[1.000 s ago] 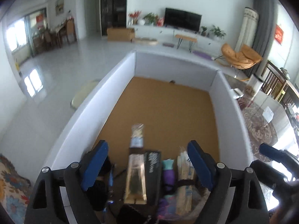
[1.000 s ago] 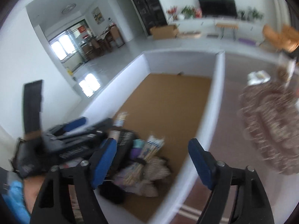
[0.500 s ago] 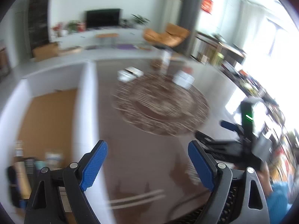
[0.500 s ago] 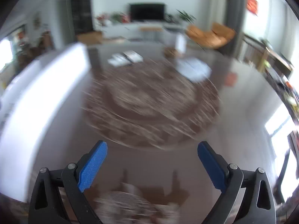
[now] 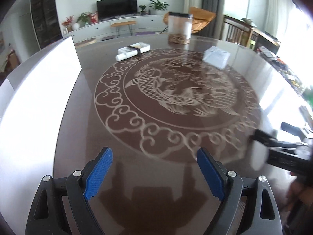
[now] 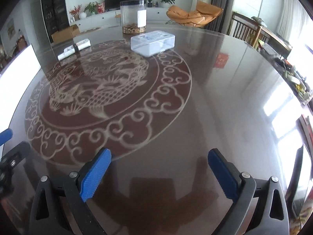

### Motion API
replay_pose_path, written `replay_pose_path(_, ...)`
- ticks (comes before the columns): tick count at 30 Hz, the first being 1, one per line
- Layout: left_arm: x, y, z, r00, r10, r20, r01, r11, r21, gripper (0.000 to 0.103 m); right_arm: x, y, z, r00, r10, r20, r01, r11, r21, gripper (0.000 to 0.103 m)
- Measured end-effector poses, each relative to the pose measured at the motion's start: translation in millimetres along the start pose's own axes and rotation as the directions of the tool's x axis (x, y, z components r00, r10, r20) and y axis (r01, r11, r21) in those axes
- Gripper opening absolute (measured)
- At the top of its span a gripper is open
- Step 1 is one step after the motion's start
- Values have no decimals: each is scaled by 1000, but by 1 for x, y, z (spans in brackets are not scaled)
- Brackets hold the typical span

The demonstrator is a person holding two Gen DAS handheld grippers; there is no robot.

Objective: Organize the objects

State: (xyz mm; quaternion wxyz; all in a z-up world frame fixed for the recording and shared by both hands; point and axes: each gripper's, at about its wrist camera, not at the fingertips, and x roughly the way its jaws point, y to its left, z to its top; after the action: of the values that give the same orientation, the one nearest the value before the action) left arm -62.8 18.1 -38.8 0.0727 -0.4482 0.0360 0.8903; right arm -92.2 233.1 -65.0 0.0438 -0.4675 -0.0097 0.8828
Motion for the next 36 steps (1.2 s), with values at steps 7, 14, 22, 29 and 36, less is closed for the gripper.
replay_pose_path(7,31,7,15,999,32,-6,-32,999,-33,98,23,-13,22,998,52,17,-52,998,-27,103)
replay_pose_path(14,36,9,17,999,26,-28,-27,999,-34,103,37,-16,42,996,88,19,-87,995,-48,103)
replay_pose_path(22,37,9,16,999,27,-25,-28,999,-36,103,37,-15,42,996,88,19,-87,995,-48,103)
replay_pose_path(29,37,9,16,999,27,-25,-28,999,-36,103,37,-15,42,996,88,19,-87,995,-49,103)
replay_pose_path(36,38,9,16,999,26,-24,-27,999,-37,103,37,-16,42,996,88,19,-87,995,-49,103)
